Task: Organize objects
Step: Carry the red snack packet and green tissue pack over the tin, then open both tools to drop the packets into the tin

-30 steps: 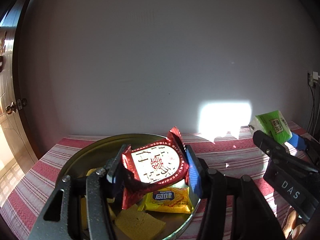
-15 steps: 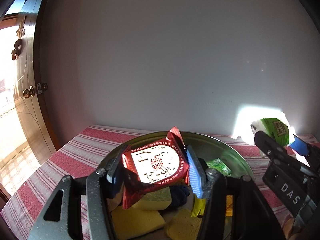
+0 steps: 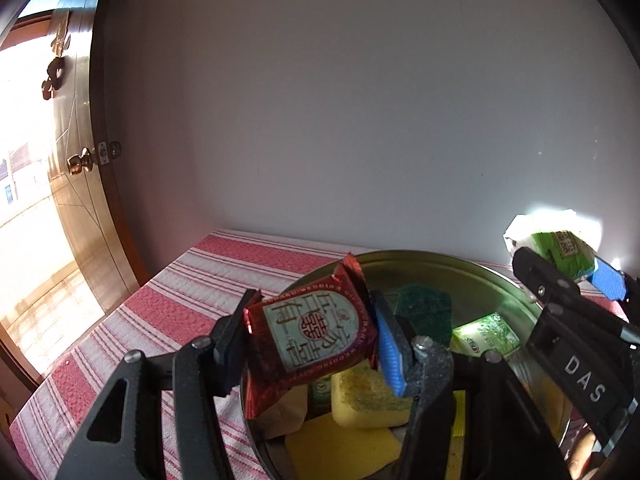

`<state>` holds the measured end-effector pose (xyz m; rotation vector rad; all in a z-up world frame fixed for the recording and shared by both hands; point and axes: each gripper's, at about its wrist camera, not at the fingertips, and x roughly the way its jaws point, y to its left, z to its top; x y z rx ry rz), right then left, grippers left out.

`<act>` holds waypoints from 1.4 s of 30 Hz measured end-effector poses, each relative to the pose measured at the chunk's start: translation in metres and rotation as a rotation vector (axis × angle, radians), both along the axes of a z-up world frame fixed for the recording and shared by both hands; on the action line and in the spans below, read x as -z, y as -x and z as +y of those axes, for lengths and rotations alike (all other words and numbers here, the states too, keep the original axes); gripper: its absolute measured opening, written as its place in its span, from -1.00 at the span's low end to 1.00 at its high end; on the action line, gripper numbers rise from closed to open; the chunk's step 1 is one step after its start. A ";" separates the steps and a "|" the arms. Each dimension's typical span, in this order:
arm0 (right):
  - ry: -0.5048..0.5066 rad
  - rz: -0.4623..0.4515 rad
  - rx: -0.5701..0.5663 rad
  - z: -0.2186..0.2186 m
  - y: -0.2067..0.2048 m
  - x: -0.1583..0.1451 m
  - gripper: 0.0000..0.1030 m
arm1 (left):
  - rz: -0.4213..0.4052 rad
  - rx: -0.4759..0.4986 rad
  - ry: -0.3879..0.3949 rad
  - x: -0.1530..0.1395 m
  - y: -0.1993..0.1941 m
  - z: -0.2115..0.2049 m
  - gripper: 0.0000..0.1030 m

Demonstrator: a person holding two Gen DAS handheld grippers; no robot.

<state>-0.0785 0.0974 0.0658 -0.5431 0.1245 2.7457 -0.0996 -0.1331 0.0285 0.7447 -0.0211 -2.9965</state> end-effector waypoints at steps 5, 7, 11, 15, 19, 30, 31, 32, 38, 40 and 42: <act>0.023 -0.055 0.005 0.006 0.012 0.006 0.38 | -0.056 -0.020 0.009 0.006 0.010 -0.005 0.05; 0.037 -0.080 0.002 0.012 0.020 0.008 0.38 | -0.063 -0.021 0.014 0.008 0.010 -0.004 0.05; 0.058 -0.108 -0.006 0.005 0.021 0.005 0.38 | -0.068 -0.010 0.031 0.008 0.009 0.003 0.05; 0.045 -0.123 -0.004 0.001 0.022 0.003 0.38 | -0.092 -0.005 0.037 0.012 0.012 0.004 0.05; 0.040 -0.142 -0.006 0.002 0.022 -0.003 0.38 | -0.110 -0.001 0.038 0.013 0.013 0.006 0.05; 0.067 -0.239 -0.005 0.003 0.047 -0.005 0.38 | -0.152 0.008 0.047 0.020 0.020 0.009 0.05; 0.082 -0.262 -0.007 0.005 0.050 -0.004 0.38 | -0.154 0.009 0.050 0.020 0.021 0.009 0.05; 0.096 -0.289 -0.018 0.006 0.055 -0.003 0.38 | -0.156 0.010 0.052 0.020 0.021 0.010 0.05; 0.205 -0.372 -0.114 0.010 0.068 0.006 0.40 | -0.157 0.013 0.018 0.016 0.020 0.010 0.52; 0.254 -0.324 -0.117 0.014 0.060 0.004 0.41 | -0.143 0.015 -0.006 0.013 0.018 0.008 0.83; 0.293 -0.270 -0.122 0.020 0.051 0.000 0.41 | -0.122 0.015 -0.022 0.010 0.015 0.008 0.99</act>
